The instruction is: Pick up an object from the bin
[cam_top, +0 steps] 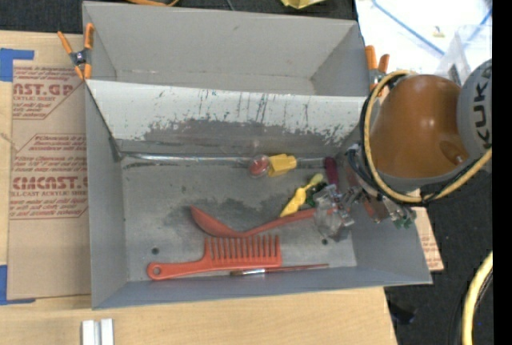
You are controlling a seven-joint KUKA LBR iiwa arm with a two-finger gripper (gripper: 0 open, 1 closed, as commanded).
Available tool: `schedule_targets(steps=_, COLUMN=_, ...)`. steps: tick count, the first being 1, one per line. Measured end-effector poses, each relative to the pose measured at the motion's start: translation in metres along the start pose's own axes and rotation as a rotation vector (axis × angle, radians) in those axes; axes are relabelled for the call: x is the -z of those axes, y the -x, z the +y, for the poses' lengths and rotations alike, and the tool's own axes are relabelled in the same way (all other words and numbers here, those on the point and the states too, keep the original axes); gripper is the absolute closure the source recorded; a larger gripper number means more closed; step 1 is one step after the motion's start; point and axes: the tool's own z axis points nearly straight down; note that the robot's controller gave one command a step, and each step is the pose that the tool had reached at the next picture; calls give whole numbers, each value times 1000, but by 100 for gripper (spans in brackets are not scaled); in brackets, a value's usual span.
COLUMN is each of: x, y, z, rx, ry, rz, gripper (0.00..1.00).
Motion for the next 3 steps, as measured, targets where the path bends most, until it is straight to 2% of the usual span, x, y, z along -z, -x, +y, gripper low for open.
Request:
schedule_targets(steps=1, x=-24, y=50, z=68, rx=179, ry=2, rz=-7, gripper=100)
schedule_targets(steps=2, x=-12, y=14, z=-26, rx=88, ry=-2, rz=-3, gripper=100)
schedule_targets(steps=3, x=-14, y=35, z=25, rx=107, ry=2, rz=-6, gripper=100)
